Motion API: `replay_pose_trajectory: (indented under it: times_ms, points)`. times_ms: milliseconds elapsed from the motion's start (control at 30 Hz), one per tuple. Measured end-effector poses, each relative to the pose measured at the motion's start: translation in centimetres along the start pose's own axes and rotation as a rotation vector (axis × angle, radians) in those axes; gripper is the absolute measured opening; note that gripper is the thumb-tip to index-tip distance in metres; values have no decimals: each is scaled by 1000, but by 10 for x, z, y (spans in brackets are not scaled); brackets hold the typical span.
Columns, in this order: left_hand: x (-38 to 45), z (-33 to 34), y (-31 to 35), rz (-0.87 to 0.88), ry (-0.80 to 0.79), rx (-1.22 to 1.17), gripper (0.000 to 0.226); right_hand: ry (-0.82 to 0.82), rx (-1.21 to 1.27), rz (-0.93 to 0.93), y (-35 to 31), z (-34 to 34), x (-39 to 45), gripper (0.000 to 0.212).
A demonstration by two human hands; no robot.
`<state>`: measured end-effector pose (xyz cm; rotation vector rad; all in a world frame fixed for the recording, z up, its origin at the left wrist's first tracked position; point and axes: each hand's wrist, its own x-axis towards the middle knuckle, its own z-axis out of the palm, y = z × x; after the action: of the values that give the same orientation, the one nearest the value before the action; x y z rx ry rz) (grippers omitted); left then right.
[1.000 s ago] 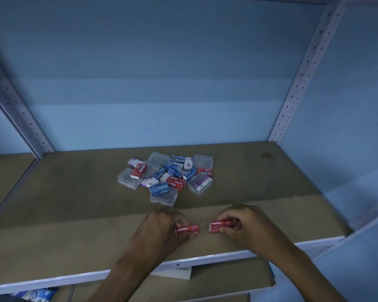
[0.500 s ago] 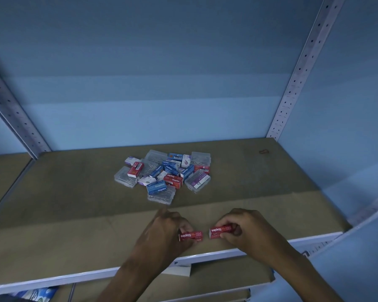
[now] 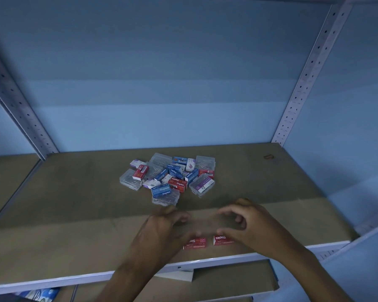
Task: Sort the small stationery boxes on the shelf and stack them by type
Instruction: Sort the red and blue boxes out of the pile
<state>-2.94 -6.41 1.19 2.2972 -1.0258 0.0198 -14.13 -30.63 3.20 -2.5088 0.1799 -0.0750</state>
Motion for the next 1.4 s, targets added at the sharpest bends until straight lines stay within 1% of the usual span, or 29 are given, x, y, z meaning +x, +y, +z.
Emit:
replay_pose_trajectory:
  times_ms: [33,100,133,200,333,400,500,633,800,933,1000,1100,1233,1333,1400]
  points:
    - [3,-5,-3,-5,17,26,42,-2,-7,-5,-1,0,6,50]
    - [9,-11,-12,-5,98,75,38,9,-25,-21,-6,1,19,43]
    - [14,-13,-18,-19,133,90,38,23,-32,-34,-9,0,27,43]
    - [24,-16,-29,-67,152,134,43,71,-66,-59,-15,2,46,51]
    - [41,-19,-44,-125,186,243,48,148,-93,-21,-25,10,90,58]
    - [46,-21,-53,-148,185,287,54,128,-144,25,-29,14,107,59]
    - [53,-24,-66,-143,125,355,57,109,-226,74,-33,22,123,63]
    - [56,-29,-67,-147,74,388,56,115,-240,67,-34,34,132,54]
    - [53,-35,-54,-140,112,317,37,126,-224,74,-31,40,136,43]
    - [52,-37,-55,-126,79,293,27,158,-201,75,-29,42,139,33]
    - [53,-38,-52,-139,54,271,26,186,-196,75,-28,44,141,28]
    - [52,-40,-48,-122,65,286,27,210,-188,66,-27,47,142,25]
    - [50,-41,-48,-144,73,215,26,231,-128,31,-25,47,142,23]
    - [52,-42,-50,-130,43,207,29,258,9,-6,-22,41,140,25]
    - [52,-42,-50,-124,59,136,36,268,91,-30,-23,36,137,33]
